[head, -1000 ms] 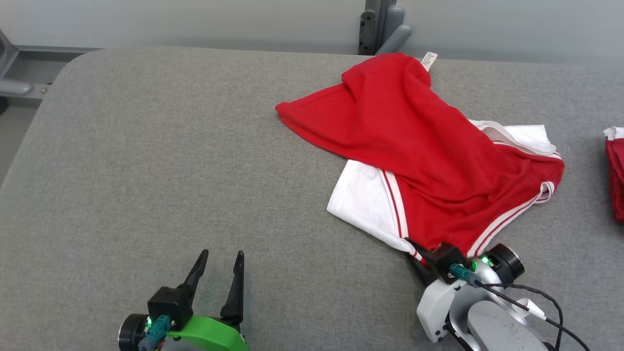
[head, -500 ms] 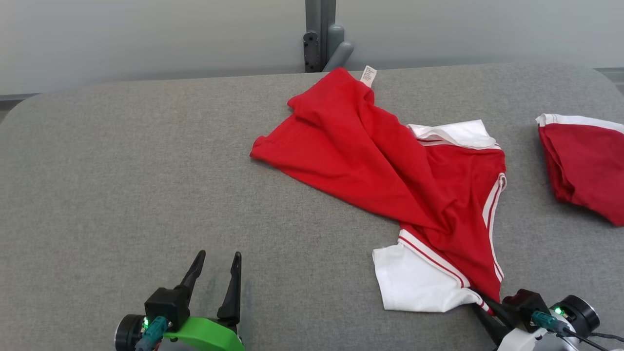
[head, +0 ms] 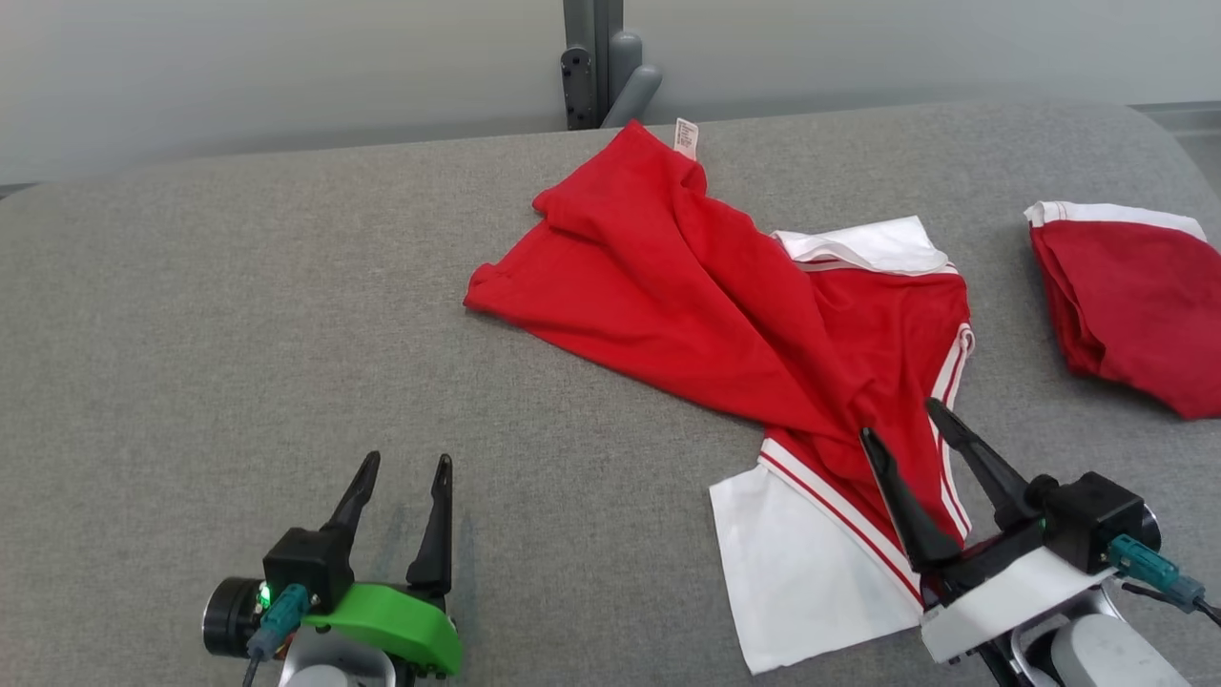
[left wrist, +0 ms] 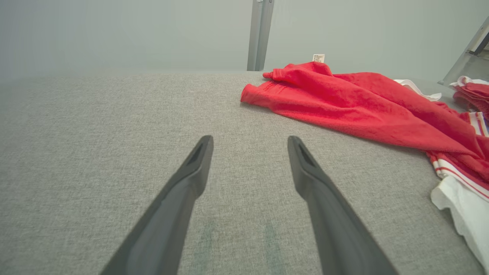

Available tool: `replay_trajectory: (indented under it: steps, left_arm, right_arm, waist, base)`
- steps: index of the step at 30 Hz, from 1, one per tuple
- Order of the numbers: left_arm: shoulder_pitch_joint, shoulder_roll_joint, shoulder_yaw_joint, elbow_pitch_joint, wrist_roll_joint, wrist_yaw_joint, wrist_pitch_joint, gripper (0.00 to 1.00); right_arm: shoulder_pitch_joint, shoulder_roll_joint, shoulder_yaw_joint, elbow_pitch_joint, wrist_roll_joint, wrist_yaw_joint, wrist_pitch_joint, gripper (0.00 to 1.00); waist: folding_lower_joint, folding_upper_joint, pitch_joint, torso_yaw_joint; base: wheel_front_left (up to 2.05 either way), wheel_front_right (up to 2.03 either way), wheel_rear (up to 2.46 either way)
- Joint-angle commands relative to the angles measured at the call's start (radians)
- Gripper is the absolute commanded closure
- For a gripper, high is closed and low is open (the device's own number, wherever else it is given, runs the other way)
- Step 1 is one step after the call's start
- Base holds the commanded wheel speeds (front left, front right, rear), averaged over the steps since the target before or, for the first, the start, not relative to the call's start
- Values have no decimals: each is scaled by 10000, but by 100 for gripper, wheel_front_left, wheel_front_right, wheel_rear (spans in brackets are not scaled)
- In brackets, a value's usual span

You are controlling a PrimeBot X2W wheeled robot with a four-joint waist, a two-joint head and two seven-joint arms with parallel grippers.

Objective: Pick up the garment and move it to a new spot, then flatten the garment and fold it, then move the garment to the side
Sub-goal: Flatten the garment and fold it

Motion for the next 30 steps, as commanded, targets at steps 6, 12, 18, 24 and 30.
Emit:
replay_trajectory:
  steps: [6, 12, 18, 24, 30]
  left_arm:
    - [-999, 31, 3, 149, 292, -107, -6, 0]
    - [-2469, 178, 94, 837, 747, -261, -6, 0]
    - [-4197, 638, -51, 2146, 615, -346, -5, 0]
    - [-5422, 1168, -843, 3239, -501, -356, -5, 0]
    - [-5840, 1518, -1265, 3566, -1125, -359, -5, 0]
  right_arm:
    - [-406, 1230, -809, -420, -866, -12, -28, 0]
    - [-874, 1791, -688, -455, -996, -12, -28, 0]
    - [-1342, 2013, -509, -386, -1043, -10, -28, 0]
    - [-1605, 2211, -498, -344, -1015, -10, -28, 0]
    - [-1661, 2268, -556, -290, -1082, -10, -28, 0]
  waist:
    - [0, 91, 764, -66]
    - [0, 91, 1539, -457]
    - [0, 91, 2402, -1050]
    - [0, 91, 2921, -1519]
    - [0, 91, 3126, -1674]
  base:
    - [0, 0, 0]
    - [0, 0, 0]
    - [0, 0, 0]
    - [0, 0, 0]
    - [0, 0, 0]
